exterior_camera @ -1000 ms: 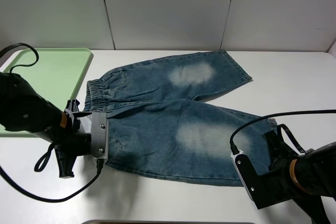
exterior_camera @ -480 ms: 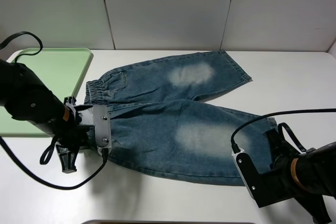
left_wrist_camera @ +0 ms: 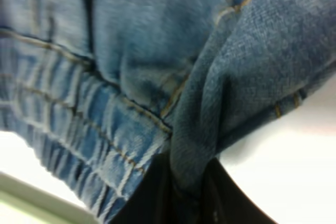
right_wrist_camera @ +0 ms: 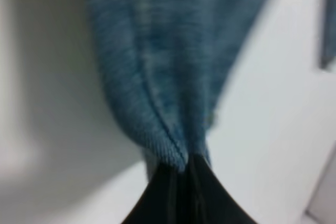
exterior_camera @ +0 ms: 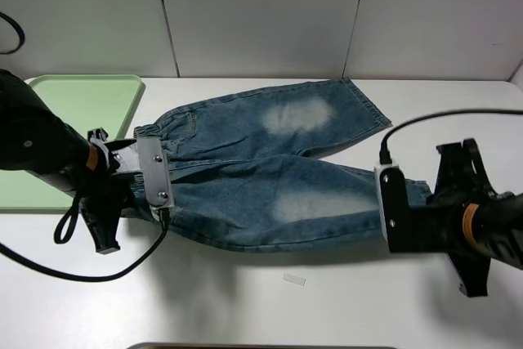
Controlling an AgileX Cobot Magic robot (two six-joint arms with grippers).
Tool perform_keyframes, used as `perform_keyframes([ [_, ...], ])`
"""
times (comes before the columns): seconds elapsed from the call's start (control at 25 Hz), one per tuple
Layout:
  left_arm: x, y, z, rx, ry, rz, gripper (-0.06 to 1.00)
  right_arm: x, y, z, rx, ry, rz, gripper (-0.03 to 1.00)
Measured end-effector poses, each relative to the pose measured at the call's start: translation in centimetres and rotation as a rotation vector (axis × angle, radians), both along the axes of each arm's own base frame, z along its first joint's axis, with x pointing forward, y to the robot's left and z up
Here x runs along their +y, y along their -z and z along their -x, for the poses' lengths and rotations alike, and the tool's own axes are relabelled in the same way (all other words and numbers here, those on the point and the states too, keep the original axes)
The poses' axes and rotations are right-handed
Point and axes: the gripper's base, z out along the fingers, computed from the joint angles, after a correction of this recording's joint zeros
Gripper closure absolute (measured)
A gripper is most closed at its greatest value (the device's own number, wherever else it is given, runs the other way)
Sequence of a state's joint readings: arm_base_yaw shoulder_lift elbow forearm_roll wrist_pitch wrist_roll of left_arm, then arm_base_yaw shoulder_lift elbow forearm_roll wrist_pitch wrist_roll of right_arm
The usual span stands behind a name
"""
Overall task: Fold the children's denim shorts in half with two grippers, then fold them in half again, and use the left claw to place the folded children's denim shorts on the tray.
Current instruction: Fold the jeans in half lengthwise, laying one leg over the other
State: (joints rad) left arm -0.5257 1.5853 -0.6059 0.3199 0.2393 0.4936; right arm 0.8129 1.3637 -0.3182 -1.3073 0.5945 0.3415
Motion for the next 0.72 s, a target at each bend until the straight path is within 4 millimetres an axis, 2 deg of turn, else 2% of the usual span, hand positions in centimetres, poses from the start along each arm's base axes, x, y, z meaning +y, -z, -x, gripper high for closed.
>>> perform_keyframes([
  [0.28,0.3,-3.1,0.4,-0.094,-0.068,0.079,0.84,2.6,-3.7,-2.9,-0.150,0.174,-0.231,0.99],
  [0.44,0.2,-3.6,0.4,-0.112,-0.129,0.124,0.84,3.6,-5.8,-4.4,-0.224,0.205,-0.338,0.99],
  [0.6,0.1,-3.8,-0.2,-0.148,-0.206,0.202,0.84,2.8,-7.4,-6.5,-0.272,0.339,-0.476,0.99],
  [0.72,0.7,-4.2,-1.1,-0.192,-0.314,0.291,0.84,1.3,-8.0,-7.9,-0.297,0.431,-0.535,0.99],
])
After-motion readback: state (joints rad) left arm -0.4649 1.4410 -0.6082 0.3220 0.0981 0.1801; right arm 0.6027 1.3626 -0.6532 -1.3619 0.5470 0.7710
